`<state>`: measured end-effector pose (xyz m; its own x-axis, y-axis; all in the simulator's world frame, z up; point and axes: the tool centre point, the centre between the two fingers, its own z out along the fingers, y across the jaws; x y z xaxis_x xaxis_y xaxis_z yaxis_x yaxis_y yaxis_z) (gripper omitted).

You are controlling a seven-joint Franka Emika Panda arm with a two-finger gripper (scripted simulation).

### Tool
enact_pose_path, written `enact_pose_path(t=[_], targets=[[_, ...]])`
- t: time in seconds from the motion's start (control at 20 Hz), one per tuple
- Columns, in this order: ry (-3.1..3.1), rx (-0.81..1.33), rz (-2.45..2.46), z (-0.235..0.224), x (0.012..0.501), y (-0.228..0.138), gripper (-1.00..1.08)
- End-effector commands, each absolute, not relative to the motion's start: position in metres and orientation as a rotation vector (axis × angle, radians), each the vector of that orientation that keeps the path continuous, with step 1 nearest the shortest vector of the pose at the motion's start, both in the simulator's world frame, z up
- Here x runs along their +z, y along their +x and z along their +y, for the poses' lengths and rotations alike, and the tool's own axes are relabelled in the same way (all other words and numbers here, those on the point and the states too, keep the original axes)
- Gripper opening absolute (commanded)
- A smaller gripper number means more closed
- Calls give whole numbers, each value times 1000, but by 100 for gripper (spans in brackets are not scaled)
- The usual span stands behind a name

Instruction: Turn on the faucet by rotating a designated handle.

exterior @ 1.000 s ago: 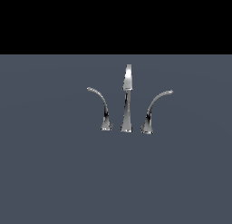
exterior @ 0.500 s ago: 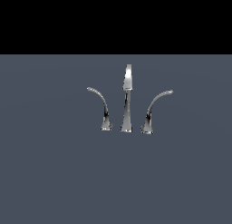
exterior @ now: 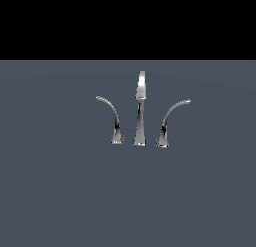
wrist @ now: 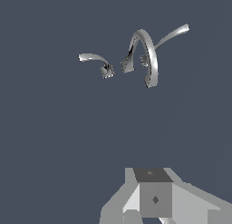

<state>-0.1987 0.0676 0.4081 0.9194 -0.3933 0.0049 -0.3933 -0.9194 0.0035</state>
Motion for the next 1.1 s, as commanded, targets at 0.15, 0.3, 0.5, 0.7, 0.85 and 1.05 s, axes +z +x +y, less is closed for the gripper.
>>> enact_pose_path(t=[0.15, 0.3, 0.5, 0.7, 0.85, 1.05], targets=[[3030, 5, -820, 83, 385, -179, -100], [3002, 4, -921, 91, 372, -168, -100], [2960, 3, -1054, 99, 356, -152, -100], [2912, 2, -1183, 107, 340, -135, -100], [2874, 1, -1277, 111, 328, -122, -100], [2818, 0, -1399, 115, 312, -105, -100]])
